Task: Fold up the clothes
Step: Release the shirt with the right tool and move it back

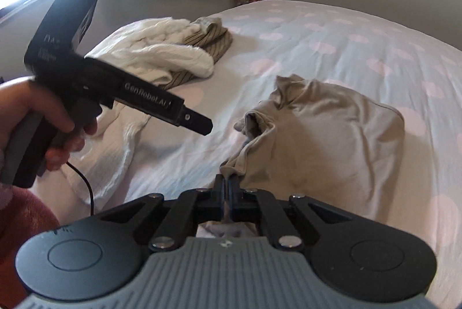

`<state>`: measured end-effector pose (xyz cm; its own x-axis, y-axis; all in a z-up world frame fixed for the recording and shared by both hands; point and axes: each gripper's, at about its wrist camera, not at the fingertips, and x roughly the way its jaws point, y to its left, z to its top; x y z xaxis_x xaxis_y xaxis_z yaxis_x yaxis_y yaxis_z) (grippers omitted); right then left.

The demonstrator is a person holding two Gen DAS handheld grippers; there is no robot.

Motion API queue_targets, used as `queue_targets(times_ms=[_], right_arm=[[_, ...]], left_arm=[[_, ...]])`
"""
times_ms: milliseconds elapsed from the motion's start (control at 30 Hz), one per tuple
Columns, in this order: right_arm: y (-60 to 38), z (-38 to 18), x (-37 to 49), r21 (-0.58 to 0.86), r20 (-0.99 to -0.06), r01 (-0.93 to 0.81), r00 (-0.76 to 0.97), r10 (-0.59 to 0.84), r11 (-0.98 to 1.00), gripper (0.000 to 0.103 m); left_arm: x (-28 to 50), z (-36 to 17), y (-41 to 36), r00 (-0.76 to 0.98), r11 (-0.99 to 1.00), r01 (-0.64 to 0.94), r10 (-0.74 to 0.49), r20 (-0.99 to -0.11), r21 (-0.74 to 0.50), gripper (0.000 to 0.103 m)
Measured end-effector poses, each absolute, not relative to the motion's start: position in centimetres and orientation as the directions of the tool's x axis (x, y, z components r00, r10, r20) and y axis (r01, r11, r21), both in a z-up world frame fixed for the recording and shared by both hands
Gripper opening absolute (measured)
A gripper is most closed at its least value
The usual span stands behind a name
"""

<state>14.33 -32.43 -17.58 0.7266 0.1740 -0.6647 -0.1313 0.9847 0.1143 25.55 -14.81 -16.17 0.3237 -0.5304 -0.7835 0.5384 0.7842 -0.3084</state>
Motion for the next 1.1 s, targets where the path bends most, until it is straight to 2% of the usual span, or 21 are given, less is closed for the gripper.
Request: queue_targets(times_ms=[233, 367, 500, 633, 767, 900, 1000, 1100], right_arm=[[-29.7, -21.1, 14.4, 0.015, -0.715, -0.211, 0.681, 0.158, 0.977, 0.004], [-29.1, -22.3, 14.1, -0.001, -0.736, -0.215, 0.661, 0.145, 0.977, 0.004], [-29.0, -21.8, 12.1, 0.018, -0.734, -0.219, 0.659, 0.161, 0.976, 0.006], [-30.5, -20.6, 9.3, -0.036, -0.713, -0.171, 0.694, 0.094, 0.985, 0.008], [-33.1, -20.9, 6.4, -0.157, -0.719, -0.046, 0.690, -0.082, 0.986, 0.014], [-35.0, -21.2, 5.5, -0.161, -0.708, 0.046, 0.691, -0.148, 0.986, 0.027], [-36.4, -21.5, 4.9, -0.164, -0.699, 0.115, 0.687, -0.197, 0.980, 0.031], [-36.7, -22.1, 4.8, -0.161, -0.703, 0.131, 0.681, -0.206, 0.978, 0.031]], left_arm=[[24.1, -16.9, -12.7, 0.275, 0.808, 0.449, -0.531, -0.802, -0.381, 0.051], [23.4, -16.2, -13.9, 0.247, 0.788, 0.458, -0.557, -0.793, -0.411, 0.057], [21.8, -16.0, -16.4, 0.228, 0.772, 0.529, -0.530, -0.817, -0.353, 0.061], [20.3, -16.5, -17.8, 0.210, 0.758, 0.562, -0.517, -0.830, -0.330, 0.061], [18.7, -16.8, -19.1, 0.200, 0.733, 0.619, -0.494, -0.846, -0.281, 0.052], [17.6, -17.1, -20.3, 0.204, 0.722, 0.654, -0.455, -0.867, -0.225, 0.040], [17.2, -17.5, -20.7, 0.213, 0.729, 0.660, -0.413, -0.885, -0.182, 0.034], [16.9, -17.8, -20.7, 0.190, 0.716, 0.671, -0.418, -0.889, -0.193, 0.033]])
